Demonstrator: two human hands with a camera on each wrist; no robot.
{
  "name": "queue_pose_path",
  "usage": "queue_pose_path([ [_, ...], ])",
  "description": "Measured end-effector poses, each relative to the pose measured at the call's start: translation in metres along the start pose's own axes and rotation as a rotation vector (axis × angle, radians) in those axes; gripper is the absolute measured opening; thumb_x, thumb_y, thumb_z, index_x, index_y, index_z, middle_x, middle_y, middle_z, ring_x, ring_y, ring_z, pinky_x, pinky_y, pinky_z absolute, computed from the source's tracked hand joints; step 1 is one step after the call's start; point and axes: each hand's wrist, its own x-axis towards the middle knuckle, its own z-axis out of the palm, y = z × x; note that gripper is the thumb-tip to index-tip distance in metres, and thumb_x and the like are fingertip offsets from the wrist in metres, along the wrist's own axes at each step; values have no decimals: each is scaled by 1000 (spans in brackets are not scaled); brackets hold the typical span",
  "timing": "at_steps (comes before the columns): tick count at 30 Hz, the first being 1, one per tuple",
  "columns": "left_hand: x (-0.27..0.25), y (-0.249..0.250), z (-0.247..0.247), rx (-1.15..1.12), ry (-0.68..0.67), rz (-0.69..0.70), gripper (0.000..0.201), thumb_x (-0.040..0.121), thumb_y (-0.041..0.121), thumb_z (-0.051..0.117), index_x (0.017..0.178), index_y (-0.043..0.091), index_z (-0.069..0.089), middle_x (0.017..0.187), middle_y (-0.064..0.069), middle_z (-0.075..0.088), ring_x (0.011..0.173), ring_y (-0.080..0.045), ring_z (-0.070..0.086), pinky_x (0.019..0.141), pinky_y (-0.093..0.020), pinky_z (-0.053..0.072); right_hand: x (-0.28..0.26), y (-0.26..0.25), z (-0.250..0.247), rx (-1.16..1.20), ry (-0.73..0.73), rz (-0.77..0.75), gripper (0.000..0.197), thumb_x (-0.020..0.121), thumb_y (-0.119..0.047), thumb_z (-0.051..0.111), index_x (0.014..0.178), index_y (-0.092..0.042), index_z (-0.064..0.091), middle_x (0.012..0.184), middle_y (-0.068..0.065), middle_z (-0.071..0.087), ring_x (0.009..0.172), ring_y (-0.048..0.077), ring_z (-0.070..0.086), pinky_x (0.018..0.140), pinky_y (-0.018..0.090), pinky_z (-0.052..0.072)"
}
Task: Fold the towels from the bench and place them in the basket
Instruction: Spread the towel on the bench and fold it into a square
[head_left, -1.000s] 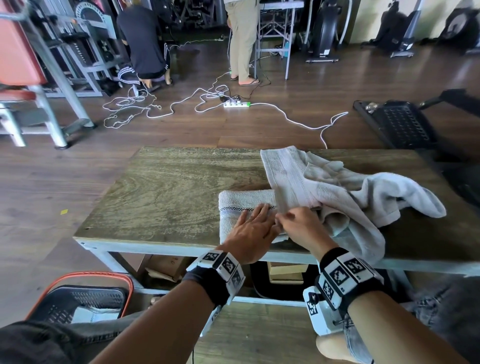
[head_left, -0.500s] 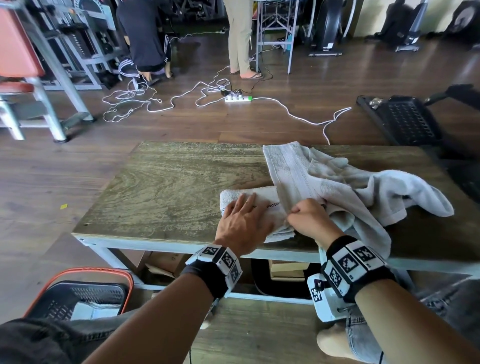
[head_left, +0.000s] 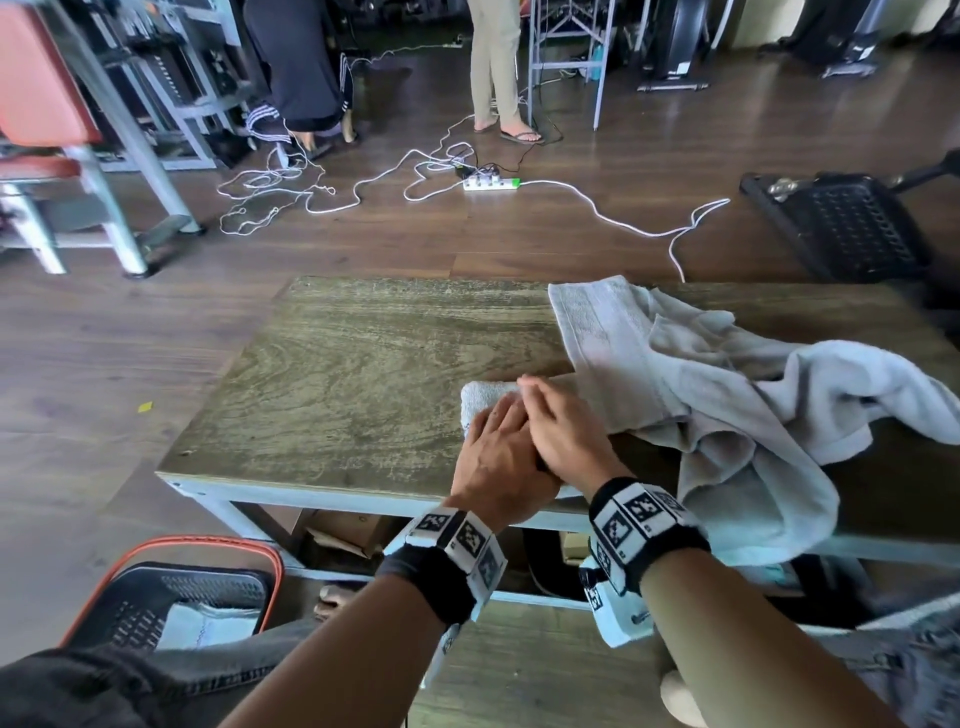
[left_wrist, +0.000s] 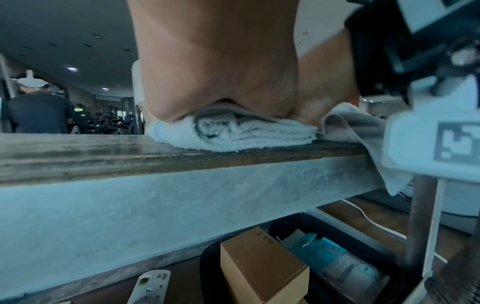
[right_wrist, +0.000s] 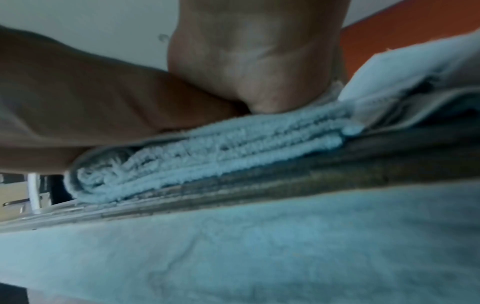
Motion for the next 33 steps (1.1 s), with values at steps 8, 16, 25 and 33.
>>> queue_pose_path([
  [8, 14, -18, -3, -169, 180, -119, 58, 90, 40, 17, 132, 16, 49, 137, -3, 54, 130, -23, 47, 110, -47, 35, 5, 13, 7, -120, 11, -176, 39, 109, -24, 33, 135, -6, 55, 142, 12, 57, 133, 22, 50, 116, 34, 32],
  [16, 7, -29, 1, -5, -47, -169, 61, 99, 42, 11, 158, 25, 3, 165, 9, -8, 150, -8, -12, 118, -45, -12, 8, 26, 18, -583, 20, -143, 62, 103, -48, 10, 159, -24, 22, 166, -8, 17, 153, 8, 9, 126, 37, 5],
  [25, 6, -31, -2, -16, -86, -194, 57, 104, 43, 8, 158, 24, 0, 164, 9, -8, 150, -7, -12, 120, -50, -13, 2, 22, 9, -567, -81, 22, 57, 104, -52, 12, 158, -40, -1, 165, -19, -11, 151, 3, -13, 124, 42, -3],
  [33, -1, -41, -4, 51, -127, -237, 58, 102, 46, 6, 156, 30, -6, 163, 14, -13, 151, -17, -12, 118, -51, -16, 0, 22, 9, -596, -47, 59, 57, 105, -46, 14, 159, -37, -2, 165, -18, -10, 152, 5, -11, 122, 46, -5],
])
